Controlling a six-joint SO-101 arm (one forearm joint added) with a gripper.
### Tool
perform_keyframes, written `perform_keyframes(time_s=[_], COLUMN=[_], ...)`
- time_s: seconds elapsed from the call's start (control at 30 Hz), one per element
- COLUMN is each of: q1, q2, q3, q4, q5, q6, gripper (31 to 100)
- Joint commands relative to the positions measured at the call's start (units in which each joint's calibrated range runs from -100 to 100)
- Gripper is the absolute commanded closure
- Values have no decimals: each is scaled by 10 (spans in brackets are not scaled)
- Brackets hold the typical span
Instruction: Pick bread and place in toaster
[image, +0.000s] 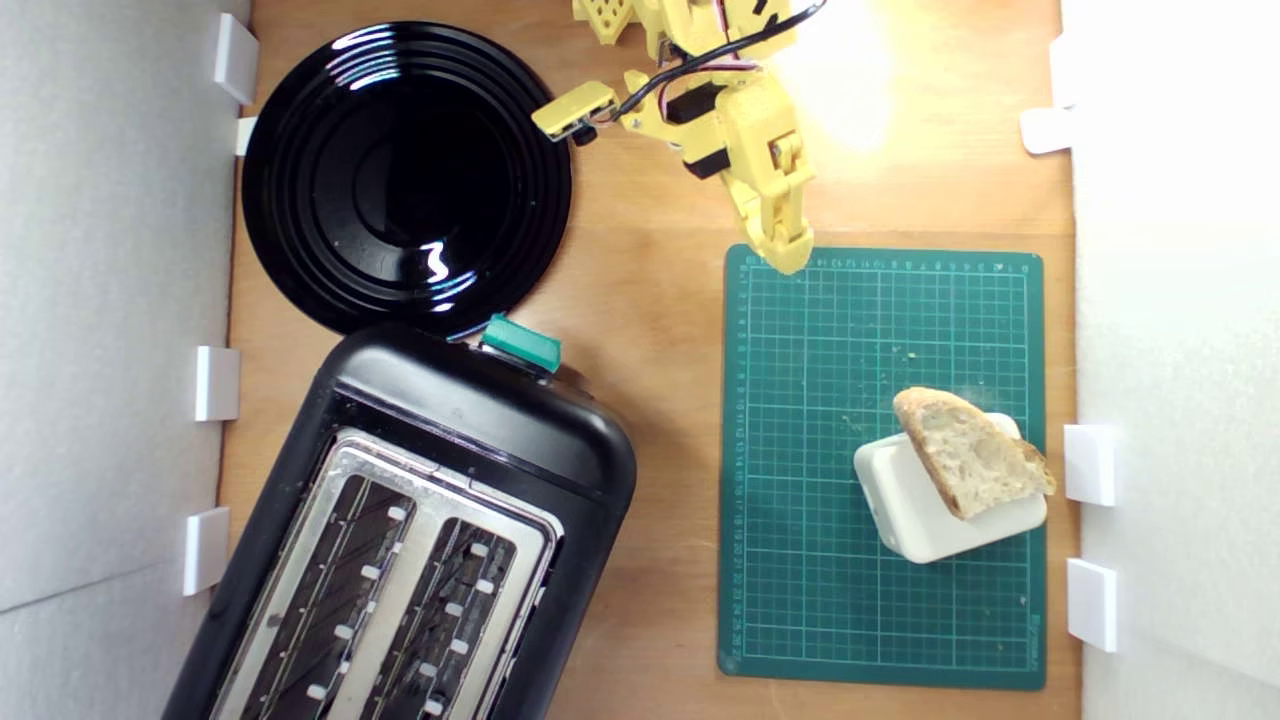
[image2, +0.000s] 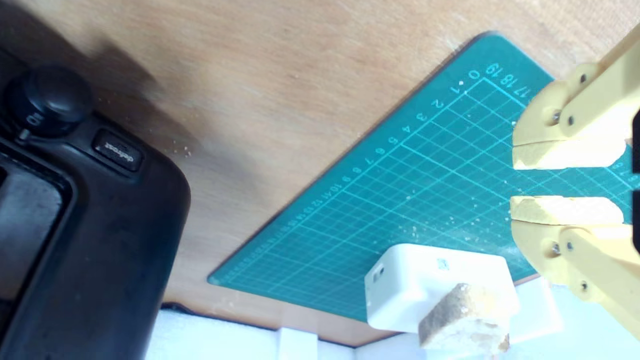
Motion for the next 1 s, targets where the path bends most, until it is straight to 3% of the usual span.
perform_keyframes(time_s=[0.0, 0.37, 0.67, 0.97], q1=[-22, -44, -45, -45], q2=[53, 201, 384, 487], q3=[-1, -2, -12, -15], q4=[2, 10, 12, 13], q5=[-80, -269, -481, -616], q6=[3, 3, 0, 3], gripper=[728, 734, 735, 736])
